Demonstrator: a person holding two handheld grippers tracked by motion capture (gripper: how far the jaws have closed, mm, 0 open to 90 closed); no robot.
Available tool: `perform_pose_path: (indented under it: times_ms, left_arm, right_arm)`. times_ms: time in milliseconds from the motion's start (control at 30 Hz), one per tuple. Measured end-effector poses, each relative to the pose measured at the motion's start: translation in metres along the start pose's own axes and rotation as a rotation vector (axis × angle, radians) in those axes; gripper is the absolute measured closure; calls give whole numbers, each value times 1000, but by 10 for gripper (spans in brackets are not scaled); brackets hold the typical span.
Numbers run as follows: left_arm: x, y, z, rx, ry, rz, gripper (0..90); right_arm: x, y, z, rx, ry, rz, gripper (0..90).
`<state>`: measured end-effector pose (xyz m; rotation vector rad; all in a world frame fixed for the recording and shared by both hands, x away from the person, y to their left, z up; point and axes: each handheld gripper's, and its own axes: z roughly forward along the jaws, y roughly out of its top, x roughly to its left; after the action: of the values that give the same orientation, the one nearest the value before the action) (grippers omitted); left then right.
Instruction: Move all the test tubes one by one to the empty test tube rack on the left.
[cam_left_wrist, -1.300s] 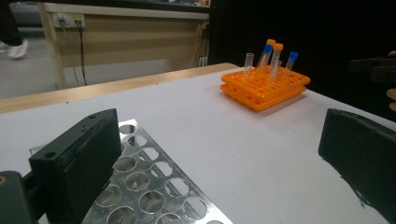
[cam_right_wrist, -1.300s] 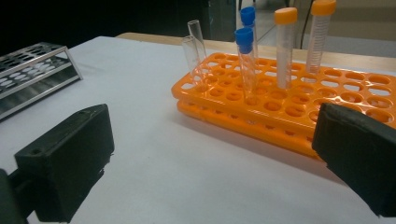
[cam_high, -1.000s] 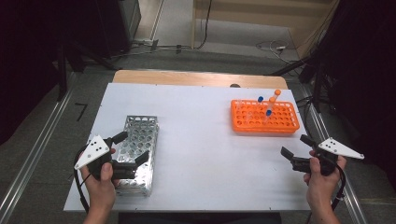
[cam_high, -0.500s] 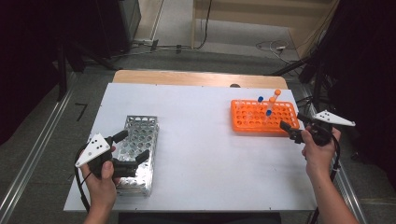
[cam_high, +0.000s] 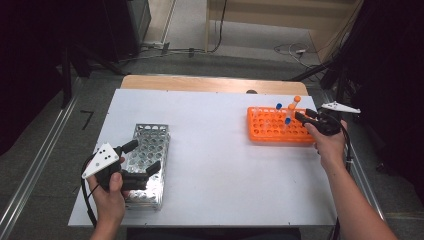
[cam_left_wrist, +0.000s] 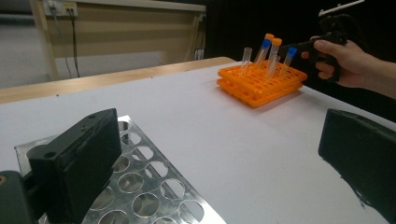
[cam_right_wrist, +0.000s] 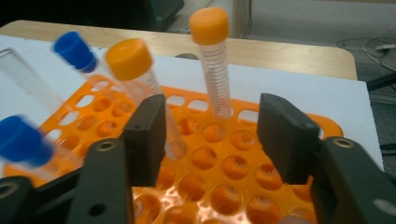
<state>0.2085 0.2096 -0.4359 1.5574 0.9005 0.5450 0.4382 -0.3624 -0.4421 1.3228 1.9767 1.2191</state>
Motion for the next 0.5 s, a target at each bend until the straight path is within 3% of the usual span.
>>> perform_pose_path:
  times_ms: [100,233,500]
  left_arm:
    - [0,0,0,0,-1,-2,0]
    - [0,0,0,0,-3,-2,0]
    - [-1,0,0,2,-9,-3,0]
  right_arm:
    - [-1,2,12,19,-7,-10,497]
    - [-2,3,25,48,-3,18,567]
    - [-2,7,42,86,-26,19,640]
